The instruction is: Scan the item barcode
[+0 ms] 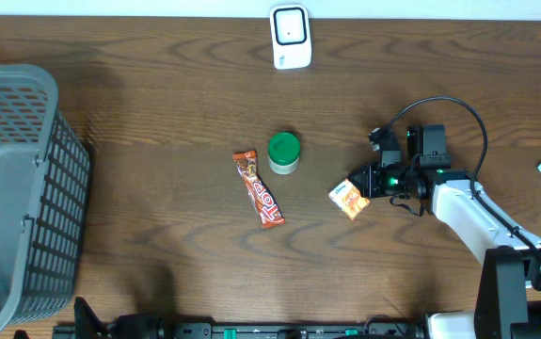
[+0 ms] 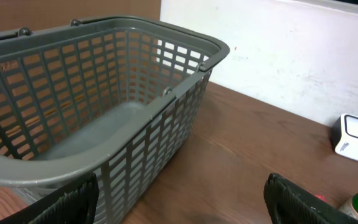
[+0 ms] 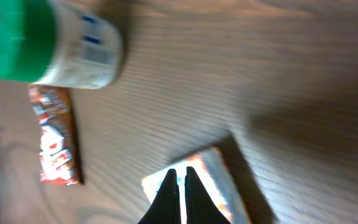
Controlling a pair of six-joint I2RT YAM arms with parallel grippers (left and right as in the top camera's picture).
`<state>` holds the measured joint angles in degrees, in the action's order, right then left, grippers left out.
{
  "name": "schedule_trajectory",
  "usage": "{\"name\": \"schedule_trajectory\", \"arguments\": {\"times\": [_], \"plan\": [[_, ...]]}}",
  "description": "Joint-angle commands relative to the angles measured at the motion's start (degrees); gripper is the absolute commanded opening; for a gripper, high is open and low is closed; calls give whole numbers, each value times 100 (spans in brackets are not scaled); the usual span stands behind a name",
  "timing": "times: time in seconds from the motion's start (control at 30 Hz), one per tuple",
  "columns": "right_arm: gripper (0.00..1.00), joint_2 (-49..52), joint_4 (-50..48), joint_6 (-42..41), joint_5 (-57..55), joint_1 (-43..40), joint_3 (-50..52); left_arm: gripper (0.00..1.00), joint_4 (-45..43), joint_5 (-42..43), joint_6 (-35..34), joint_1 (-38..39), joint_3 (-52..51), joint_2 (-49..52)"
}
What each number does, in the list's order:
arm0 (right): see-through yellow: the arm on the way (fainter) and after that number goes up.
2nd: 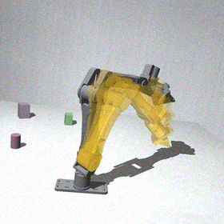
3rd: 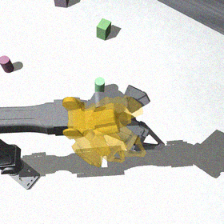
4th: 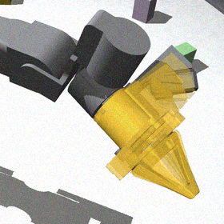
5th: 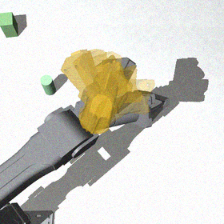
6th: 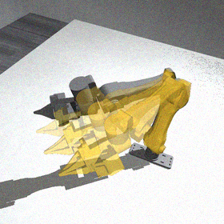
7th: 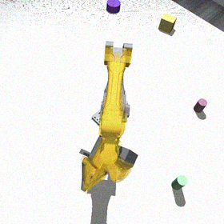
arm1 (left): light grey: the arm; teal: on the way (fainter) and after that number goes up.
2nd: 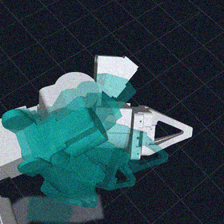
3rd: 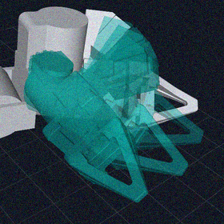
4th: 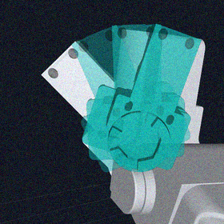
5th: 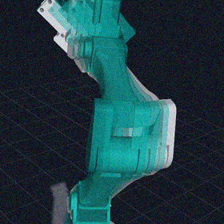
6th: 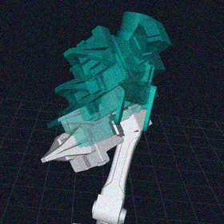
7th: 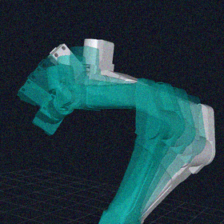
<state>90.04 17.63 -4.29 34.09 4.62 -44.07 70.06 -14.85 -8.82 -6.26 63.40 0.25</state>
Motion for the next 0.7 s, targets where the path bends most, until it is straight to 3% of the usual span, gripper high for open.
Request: {"name": "schedule_trajectory", "arguments": {"times": [0.0, 0.07, 0.1, 0.17, 0.3, 0.4, 0.47, 0.5, 0.57, 0.67], "plan": [[1, -81, 15, 203, 804, 48, -111, 85, -22, 76, -9, 24, -7, -7], [6, -103, 101, -358, 807, 48, -153, 85, -22, 76, -9, 24, -7, -7], [16, -120, 184, -710, 804, 59, -179, 85, -22, 74, -9, 24, -7, -7], [65, -146, 313, -1493, 807, 68, -199, 85, -22, 76, -9, 24, -7, -7], [90, -190, 457, -2605, 1128, 68, -201, 85, -22, 74, -9, 24, -7, -7], [94, -234, 463, -2859, 1561, 68, -201, 85, -22, 74, -9, 24, -7, -7], [88, -258, 345, -2957, 1550, 63, -201, 85, -22, 74, -9, 24, -7, -7], [99, -256, 256, -3093, 1554, 61, -201, 85, -22, 74, -9, 24, -7, -7], [99, -258, 79, -3475, 1620, 61, -201, 85, -22, 74, -9, 24, -7, -7], [94, -400, -192, -3051, 1672, 142, -203, 85, -22, 74, -9, 24, -7, -7]]}}
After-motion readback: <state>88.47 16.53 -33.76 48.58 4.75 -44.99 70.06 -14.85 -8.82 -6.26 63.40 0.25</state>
